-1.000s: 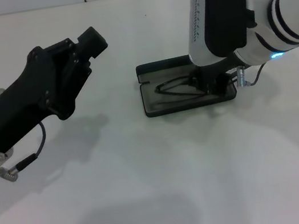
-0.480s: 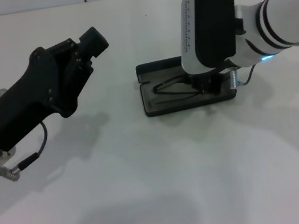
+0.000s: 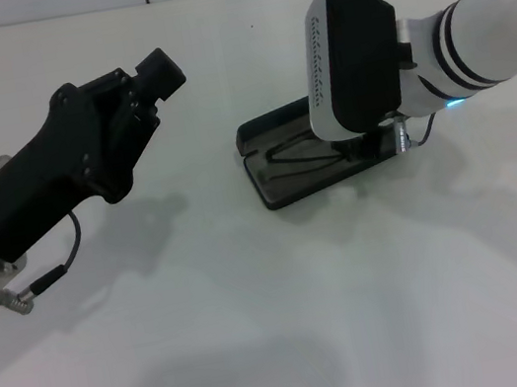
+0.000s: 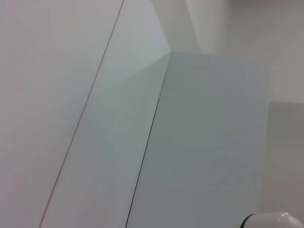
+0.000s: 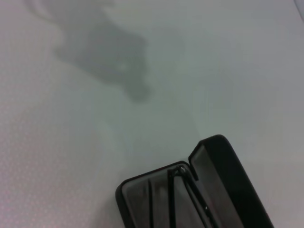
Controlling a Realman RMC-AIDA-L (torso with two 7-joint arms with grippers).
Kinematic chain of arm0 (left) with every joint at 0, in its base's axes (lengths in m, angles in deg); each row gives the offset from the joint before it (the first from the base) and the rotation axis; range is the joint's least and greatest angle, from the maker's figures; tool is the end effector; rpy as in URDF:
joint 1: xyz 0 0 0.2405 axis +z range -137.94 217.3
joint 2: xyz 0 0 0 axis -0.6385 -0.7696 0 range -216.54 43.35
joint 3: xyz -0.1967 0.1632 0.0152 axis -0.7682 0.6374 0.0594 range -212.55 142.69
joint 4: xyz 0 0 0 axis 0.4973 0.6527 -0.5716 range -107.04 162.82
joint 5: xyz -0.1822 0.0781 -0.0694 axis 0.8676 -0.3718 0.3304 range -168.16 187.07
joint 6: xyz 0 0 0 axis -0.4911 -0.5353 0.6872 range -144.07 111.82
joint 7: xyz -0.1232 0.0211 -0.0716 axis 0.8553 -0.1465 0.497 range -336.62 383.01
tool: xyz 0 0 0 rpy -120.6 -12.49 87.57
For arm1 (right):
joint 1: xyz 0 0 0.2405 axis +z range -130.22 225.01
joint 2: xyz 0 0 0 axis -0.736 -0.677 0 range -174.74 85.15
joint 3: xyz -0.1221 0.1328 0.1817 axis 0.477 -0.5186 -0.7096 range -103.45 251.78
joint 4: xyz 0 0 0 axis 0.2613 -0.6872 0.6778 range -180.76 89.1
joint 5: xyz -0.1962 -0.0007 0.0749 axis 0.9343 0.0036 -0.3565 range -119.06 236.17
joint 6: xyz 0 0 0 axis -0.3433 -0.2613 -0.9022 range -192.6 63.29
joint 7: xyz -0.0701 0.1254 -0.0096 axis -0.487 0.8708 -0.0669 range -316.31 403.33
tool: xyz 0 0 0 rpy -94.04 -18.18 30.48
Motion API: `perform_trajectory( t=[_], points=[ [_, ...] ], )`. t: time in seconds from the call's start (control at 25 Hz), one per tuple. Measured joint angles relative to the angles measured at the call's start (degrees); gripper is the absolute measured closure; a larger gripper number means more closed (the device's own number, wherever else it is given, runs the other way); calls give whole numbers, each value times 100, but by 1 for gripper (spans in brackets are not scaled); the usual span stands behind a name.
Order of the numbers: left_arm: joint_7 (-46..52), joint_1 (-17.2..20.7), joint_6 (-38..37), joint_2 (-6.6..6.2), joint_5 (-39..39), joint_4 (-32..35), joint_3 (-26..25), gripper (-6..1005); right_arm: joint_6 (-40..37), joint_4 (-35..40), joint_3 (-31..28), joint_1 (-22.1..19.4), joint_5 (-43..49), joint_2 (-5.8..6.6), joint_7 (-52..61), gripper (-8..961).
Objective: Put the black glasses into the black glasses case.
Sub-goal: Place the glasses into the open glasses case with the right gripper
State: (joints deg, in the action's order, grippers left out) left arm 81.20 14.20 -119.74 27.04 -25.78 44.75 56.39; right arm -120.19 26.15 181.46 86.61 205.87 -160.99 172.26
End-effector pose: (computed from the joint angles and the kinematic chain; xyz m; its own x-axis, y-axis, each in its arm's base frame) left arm -0.2249 0.2829 0.0062 0.3285 0.1082 0.9383 0.3502 -0.9366 -0.0146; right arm 0.1241 0.3803 -0.0750 0.9321 0.0603 0.3573 0.2165 -0.8833 -0.4159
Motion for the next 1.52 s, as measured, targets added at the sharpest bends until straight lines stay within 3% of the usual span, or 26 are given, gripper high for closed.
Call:
perform_trajectory(
  t=[1.52],
  points=[
    [-71,0,53,9,0,-7,0,962,154,168,338,-84,736,0,-70,830]
  ],
)
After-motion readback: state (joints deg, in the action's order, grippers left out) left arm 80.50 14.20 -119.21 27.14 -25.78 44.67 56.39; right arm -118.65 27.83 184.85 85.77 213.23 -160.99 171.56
